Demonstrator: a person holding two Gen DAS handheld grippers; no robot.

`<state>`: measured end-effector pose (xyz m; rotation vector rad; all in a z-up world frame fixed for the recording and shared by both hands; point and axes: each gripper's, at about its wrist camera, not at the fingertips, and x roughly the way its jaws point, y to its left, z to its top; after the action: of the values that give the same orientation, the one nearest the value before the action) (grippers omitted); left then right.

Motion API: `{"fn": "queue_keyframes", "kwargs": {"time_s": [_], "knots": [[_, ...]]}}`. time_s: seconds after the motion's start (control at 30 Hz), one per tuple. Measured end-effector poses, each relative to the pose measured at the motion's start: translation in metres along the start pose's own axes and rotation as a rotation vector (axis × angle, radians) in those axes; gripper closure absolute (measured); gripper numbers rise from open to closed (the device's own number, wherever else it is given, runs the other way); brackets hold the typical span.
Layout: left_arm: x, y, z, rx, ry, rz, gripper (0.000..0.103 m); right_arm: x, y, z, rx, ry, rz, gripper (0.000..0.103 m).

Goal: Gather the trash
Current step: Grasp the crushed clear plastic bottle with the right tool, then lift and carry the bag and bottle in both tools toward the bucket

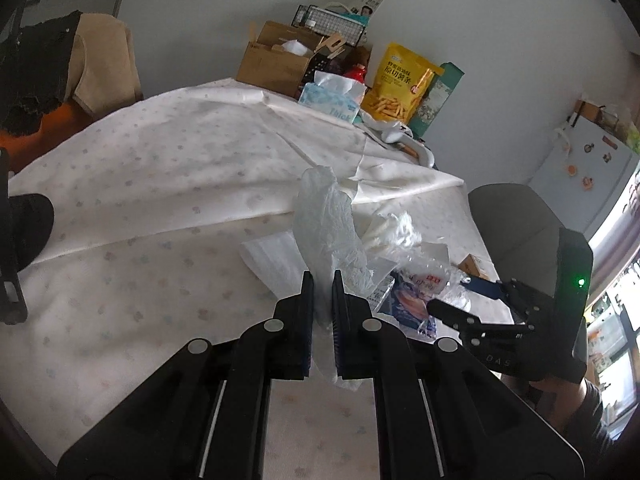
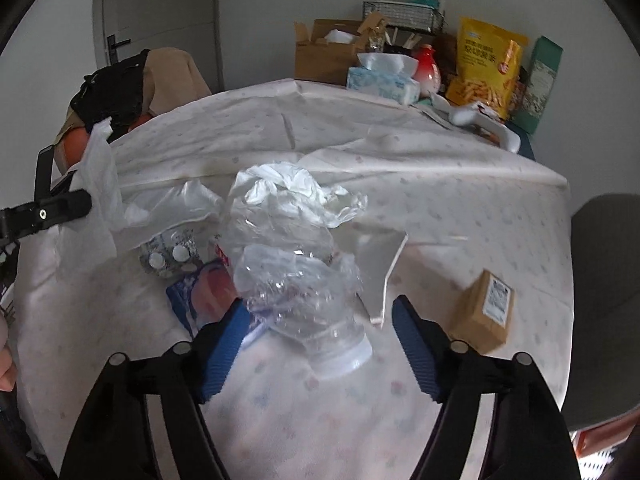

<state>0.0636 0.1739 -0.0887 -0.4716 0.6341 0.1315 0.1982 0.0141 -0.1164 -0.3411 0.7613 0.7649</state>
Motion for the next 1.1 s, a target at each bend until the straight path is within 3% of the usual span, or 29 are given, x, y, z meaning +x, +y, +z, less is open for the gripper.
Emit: {"fn": "queue_keyframes", "kwargs": {"time_s": [0.07, 0.2, 0.67, 1.1], "knots": [[0.001, -0.001, -0.001, 0.003, 0.001, 0.002, 0.094, 0.0, 0.005, -0.002, -0.02, 0.0, 0.022, 0.041], [0.0, -0.001, -0.003, -0.001, -0.004, -0.005, 0.094, -0.003, 0.012, -0.007, -0.026, 0.013, 0.047, 0.07], [-0.009, -0.016, 0.002, -0.004, -0.047, -0.04, 0.094, -0.059, 0.017, -0.011, 0.032, -0.076, -0.016, 0.071], [-0.011, -0.07, 0.004, 0.061, -0.07, -0.131, 0.094, -0.133, -0.016, -0.028, 0.186, -0.179, -0.119, 0.071]]}}
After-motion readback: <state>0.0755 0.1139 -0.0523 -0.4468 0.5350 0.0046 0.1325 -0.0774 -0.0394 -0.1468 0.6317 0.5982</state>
